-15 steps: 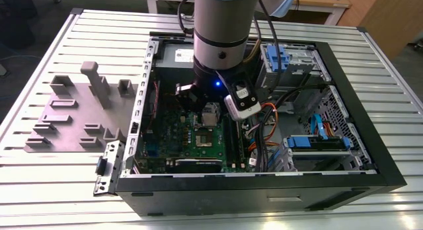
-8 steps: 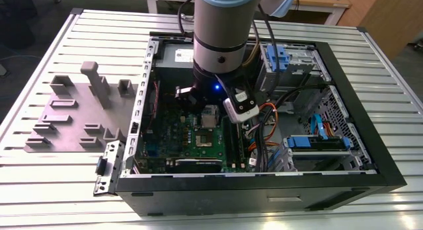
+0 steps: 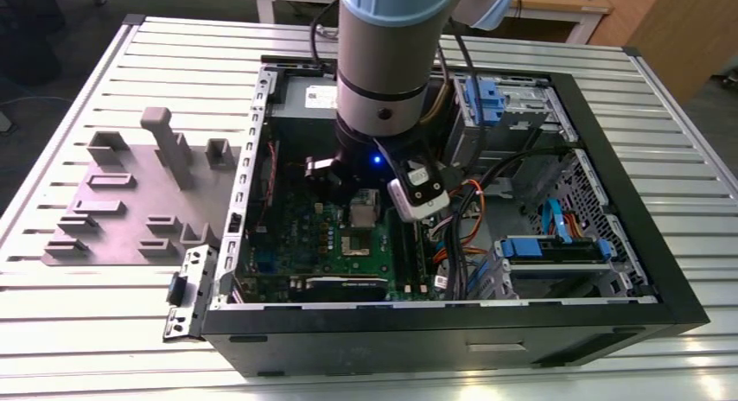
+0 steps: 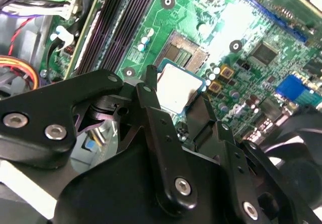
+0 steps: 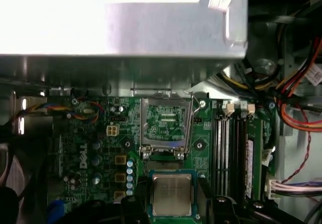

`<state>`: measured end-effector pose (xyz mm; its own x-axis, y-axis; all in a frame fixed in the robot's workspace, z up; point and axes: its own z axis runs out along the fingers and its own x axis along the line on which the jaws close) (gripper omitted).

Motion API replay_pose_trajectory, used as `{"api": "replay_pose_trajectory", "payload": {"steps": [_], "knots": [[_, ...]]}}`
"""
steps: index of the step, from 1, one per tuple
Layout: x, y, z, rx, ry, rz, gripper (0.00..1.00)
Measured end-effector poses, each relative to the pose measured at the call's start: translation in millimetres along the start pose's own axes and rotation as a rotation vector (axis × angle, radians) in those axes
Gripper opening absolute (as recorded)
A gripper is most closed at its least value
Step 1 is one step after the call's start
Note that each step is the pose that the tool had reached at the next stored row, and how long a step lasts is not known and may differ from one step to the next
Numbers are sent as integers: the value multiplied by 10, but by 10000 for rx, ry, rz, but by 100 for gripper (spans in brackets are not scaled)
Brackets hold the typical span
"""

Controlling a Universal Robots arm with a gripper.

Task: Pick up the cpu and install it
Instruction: 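Place the cpu into insertion slot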

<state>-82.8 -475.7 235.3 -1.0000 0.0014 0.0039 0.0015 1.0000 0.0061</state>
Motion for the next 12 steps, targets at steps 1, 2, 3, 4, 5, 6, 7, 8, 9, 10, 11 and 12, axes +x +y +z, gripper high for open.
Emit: {"api": "replay_pose_trajectory", "payload": {"steps": [1, 2, 3, 4, 5, 6, 7, 8, 9, 10, 11, 12], "knots": [[0, -10, 15, -1, 8, -25, 47], [0, -21, 29, -1, 18, -42, 47], [0, -33, 43, -1, 24, -44, 47], [-1, -41, 57, -2, 29, -45, 47], [-1, -47, 68, -3, 34, -44, 47], [0, -49, 74, -2, 37, -44, 47], [0, -49, 75, 0, 39, -43, 47], [0, -49, 75, 2, 40, -43, 47], [0, -49, 75, 2, 40, -43, 47], [0, -49, 76, 0, 39, -43, 47], [-1, -49, 76, -1, 39, -44, 47], [-1, -49, 76, 0, 39, -44, 47]]}}
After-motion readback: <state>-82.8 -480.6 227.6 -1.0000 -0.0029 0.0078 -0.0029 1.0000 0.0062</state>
